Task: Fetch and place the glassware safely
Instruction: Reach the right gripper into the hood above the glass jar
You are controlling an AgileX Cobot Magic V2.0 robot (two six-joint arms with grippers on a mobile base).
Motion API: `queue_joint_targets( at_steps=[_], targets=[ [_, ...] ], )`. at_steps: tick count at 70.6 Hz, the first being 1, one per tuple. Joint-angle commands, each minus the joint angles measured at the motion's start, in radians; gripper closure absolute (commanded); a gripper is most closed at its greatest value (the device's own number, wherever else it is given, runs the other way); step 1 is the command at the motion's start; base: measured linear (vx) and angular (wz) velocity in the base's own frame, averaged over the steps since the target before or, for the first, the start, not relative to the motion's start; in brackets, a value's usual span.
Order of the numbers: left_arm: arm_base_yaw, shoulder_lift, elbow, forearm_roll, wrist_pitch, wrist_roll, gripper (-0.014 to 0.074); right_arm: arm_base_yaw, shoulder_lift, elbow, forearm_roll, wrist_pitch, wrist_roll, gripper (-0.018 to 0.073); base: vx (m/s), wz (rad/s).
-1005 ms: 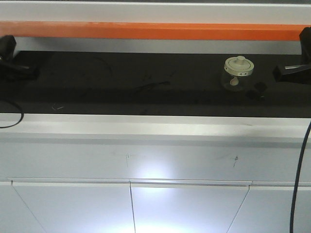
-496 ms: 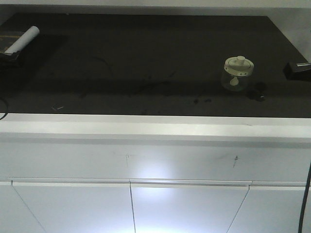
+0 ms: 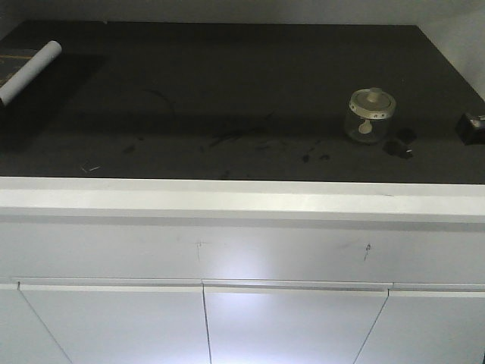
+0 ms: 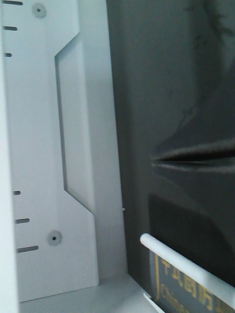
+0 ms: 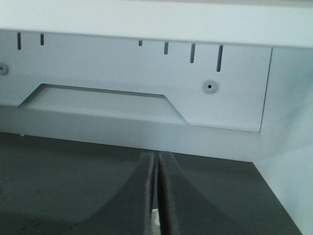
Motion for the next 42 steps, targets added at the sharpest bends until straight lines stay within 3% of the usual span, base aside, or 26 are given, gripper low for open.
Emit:
queue_joint_targets(
  at_steps=[1,22,33,42],
  targets=[
    [-0.01,-0.082,-0.009,-0.008,0.008,-0.005,0.0603,0.0,-0.035,-0.027,-0.058,-0.027,0.065,0.0563,0.0,0.0],
    [-0.09,-0.355,0.247,-0.008,0.053,-0.001,0.0603,0.007,-0.047,-0.027,-0.198,-0.008,0.206,0.0563,0.0,0.0],
    [-0.098,-0.499,0.338,-0.011,0.13,-0.003,0.0603,0.103,-0.047,-0.027,-0.324,0.049,0.244,0.0563,0.0,0.0],
    [-0.098,-0.572,0.366,-0.011,0.226,-0.003,0.0603,0.191,-0.047,-0.027,-0.334,0.122,0.268,0.0563,0.0,0.0]
  ],
)
